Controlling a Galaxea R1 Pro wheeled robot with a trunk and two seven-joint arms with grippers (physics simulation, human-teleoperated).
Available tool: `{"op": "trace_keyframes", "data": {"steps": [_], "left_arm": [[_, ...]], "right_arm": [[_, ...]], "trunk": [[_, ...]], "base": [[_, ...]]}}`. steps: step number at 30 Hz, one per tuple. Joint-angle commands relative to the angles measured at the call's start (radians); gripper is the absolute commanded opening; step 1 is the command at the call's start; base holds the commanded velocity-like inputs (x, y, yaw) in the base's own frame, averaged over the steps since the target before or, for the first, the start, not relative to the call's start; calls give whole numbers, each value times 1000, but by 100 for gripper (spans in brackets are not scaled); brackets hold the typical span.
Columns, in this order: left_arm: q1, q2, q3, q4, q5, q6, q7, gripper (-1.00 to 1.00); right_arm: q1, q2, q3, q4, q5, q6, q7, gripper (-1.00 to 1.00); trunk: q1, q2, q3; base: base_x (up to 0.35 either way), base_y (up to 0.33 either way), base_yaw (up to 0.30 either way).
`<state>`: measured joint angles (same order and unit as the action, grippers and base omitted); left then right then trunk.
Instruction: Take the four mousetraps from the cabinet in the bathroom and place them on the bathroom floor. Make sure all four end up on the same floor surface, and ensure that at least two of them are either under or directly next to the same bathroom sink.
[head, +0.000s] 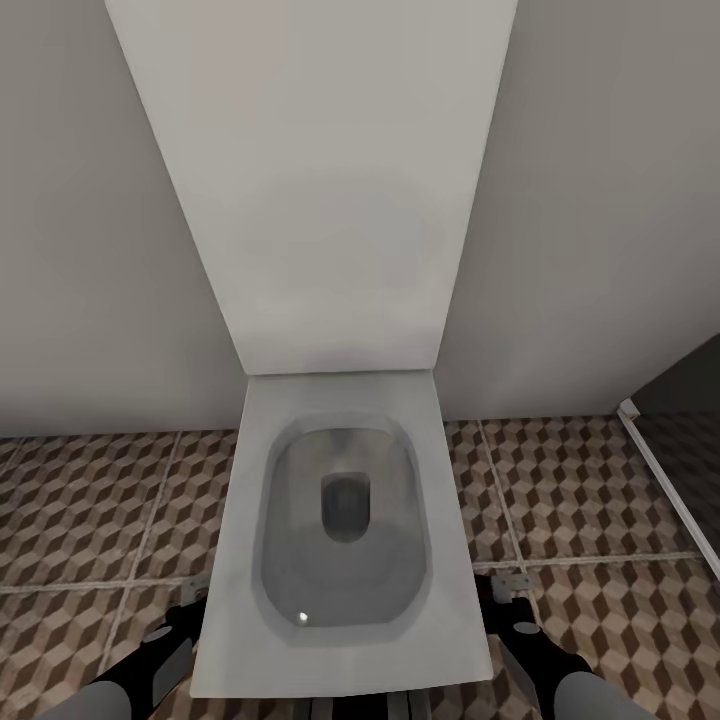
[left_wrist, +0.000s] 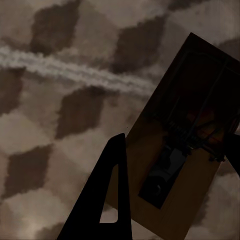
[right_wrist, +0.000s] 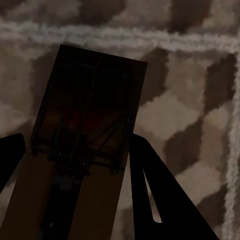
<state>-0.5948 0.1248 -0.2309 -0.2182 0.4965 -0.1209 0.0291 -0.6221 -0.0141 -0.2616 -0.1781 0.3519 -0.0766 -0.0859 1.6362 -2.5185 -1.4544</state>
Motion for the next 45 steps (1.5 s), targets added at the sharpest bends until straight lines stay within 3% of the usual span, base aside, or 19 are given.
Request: {"op": "trace_keyframes", "data": {"steps": [1, 10, 20, 34, 42, 45], "left_arm": [[0, 0, -8, 0, 7, -3, 3, -100], [0, -2, -8, 0, 8, -5, 4, -100], [0, -2, -8, 0, 8, -5, 4, -100], [0, -2, -8, -1, 10, -5, 5, -100], [0, -1, -8, -1, 10, -5, 5, -100], [0, -2, -8, -1, 10, -5, 5, -100]], "right_arm": [[-1, 1, -8, 2, 9, -4, -2, -100], [-1, 0, -10, 2, 7, -3, -2, -100], [-1, 0, -10, 2, 7, -3, -2, -100], [-1, 0, -10, 2, 7, -3, -2, -100], [-1, 0, -10, 2, 7, -3, -2, -100], [-1, 0, -10, 2, 7, -3, -2, -100]], "trunk": [[0, 0, -1], [0, 0, -1], [4, -3, -39], [4, -3, -39], [8, -4, -70], [8, -4, -70]], "base": [[0, 0, 0], [0, 0, 0], [0, 0, 0], [0, 0, 0], [0, 0, 0], [0, 0, 0]]}}
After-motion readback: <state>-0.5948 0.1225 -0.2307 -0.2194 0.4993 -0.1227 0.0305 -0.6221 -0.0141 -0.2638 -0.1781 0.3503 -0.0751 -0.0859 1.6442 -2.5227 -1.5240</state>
